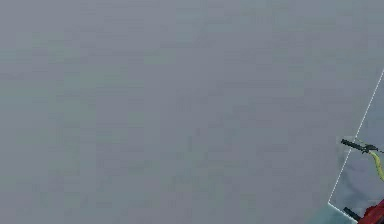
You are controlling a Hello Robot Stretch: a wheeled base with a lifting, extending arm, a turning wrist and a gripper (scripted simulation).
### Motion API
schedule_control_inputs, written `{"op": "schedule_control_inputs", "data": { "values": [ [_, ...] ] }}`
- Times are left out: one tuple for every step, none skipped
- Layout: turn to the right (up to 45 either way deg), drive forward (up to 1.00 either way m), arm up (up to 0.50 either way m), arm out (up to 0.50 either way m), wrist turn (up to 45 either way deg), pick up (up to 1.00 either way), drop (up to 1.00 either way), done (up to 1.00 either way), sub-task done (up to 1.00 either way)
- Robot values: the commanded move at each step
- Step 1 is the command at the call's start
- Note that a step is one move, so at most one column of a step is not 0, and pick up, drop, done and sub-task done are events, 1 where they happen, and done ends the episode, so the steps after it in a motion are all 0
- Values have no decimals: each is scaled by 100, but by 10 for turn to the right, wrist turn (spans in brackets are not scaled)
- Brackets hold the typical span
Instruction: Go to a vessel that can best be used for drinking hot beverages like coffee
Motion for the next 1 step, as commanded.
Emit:
{"op": "schedule_control_inputs", "data": {
  "values": [
    [-450, 0, 0, 0, 0, 0, 0, 0, 0]
  ]
}}
